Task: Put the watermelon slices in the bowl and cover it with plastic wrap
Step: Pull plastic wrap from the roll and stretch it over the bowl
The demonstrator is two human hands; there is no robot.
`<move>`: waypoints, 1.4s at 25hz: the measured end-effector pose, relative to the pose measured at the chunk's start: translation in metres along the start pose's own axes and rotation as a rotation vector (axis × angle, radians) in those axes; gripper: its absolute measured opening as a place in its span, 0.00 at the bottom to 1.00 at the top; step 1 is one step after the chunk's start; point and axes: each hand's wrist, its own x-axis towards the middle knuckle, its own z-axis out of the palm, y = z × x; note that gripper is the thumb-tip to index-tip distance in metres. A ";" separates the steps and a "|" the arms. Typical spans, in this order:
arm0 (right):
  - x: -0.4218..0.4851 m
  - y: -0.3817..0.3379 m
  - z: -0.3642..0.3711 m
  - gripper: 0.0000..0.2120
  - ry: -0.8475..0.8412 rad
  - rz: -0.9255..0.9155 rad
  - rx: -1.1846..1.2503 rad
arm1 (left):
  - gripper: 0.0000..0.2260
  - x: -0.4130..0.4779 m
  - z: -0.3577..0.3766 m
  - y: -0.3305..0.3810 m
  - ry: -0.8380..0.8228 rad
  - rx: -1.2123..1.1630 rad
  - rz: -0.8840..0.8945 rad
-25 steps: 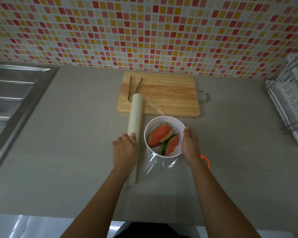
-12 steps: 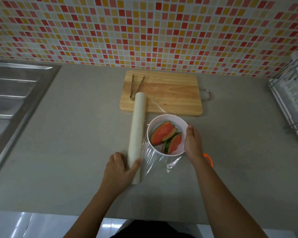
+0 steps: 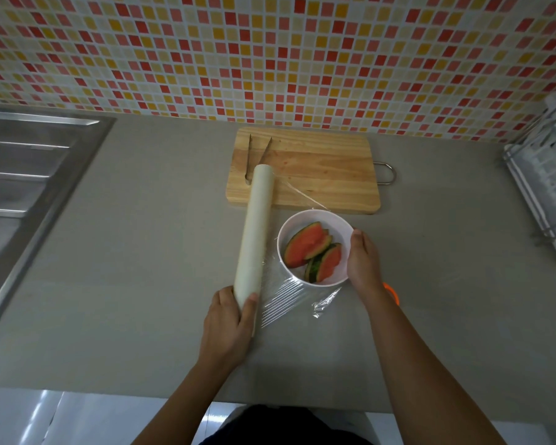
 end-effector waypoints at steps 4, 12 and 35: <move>-0.001 -0.001 0.000 0.13 0.014 0.007 0.041 | 0.15 0.000 0.002 -0.004 0.035 -0.024 -0.003; -0.002 -0.003 -0.001 0.13 0.003 0.012 0.036 | 0.12 0.004 0.000 -0.004 0.060 -0.057 -0.002; -0.053 0.028 -0.057 0.11 0.116 0.009 -0.740 | 0.14 0.006 -0.005 -0.006 0.048 -0.087 0.051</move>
